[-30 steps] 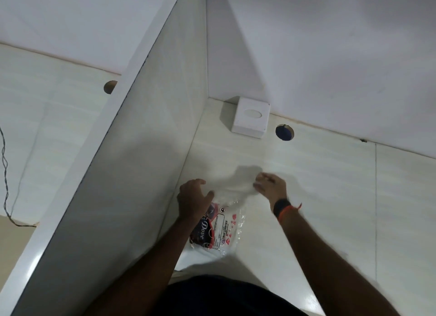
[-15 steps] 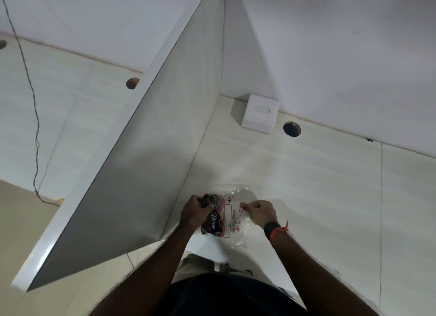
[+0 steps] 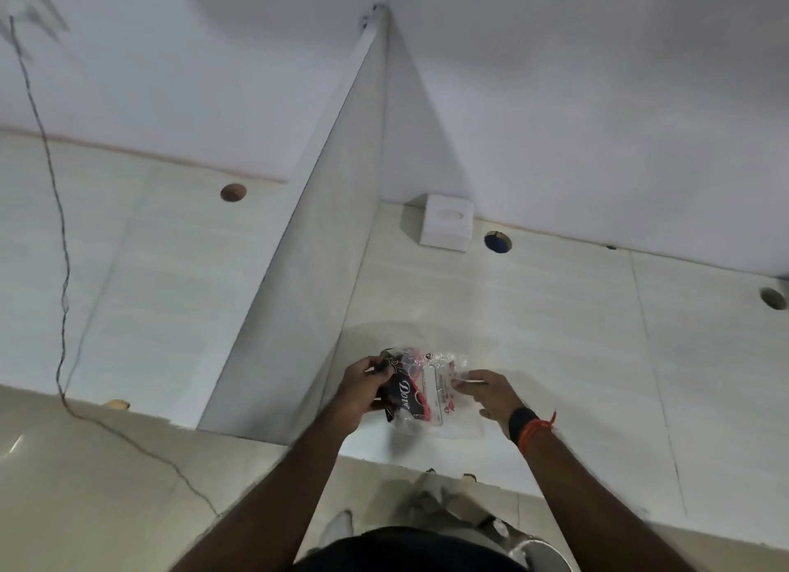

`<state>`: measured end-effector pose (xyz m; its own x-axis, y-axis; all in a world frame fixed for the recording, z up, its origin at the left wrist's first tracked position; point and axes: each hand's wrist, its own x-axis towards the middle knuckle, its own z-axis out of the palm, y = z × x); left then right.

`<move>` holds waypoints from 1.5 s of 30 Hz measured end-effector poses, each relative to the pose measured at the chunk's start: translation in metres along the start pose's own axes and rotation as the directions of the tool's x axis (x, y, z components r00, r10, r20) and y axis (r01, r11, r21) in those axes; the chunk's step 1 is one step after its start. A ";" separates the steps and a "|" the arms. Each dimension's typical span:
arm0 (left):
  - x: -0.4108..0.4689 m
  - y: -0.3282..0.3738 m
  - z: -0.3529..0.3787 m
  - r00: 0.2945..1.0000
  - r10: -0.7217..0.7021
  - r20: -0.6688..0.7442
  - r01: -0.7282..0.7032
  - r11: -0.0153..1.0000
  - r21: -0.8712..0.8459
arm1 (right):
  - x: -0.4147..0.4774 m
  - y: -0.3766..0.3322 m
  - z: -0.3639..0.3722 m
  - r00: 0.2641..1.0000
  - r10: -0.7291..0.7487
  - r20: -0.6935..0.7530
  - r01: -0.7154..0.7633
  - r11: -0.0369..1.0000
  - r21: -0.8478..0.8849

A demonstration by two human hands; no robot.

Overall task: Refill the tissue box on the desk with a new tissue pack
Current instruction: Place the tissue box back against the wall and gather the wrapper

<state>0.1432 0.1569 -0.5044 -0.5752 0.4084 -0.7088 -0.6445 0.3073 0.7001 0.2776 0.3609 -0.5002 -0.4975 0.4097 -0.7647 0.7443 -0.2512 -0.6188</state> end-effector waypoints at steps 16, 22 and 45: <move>-0.083 0.015 -0.003 0.897 -0.011 0.441 0.050 0.996 -0.076 | -0.107 0.030 0.029 0.973 -0.149 -0.178 0.226 0.779 0.584; -0.101 0.003 0.026 0.887 0.031 0.460 -0.035 0.999 0.000 | -0.138 0.043 0.039 0.966 -0.142 -0.214 0.250 0.327 0.912; -0.224 -0.161 0.198 0.853 -0.106 0.511 -0.045 0.961 0.273 | -0.260 0.233 -0.011 0.738 -0.313 -0.598 0.345 0.936 -0.065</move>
<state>0.4758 0.1858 -0.4414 -0.1650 0.7554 -0.6342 -0.4556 0.5119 0.7283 0.5856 0.2058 -0.4432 -0.3340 0.9053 -0.2626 0.5537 -0.0370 -0.8319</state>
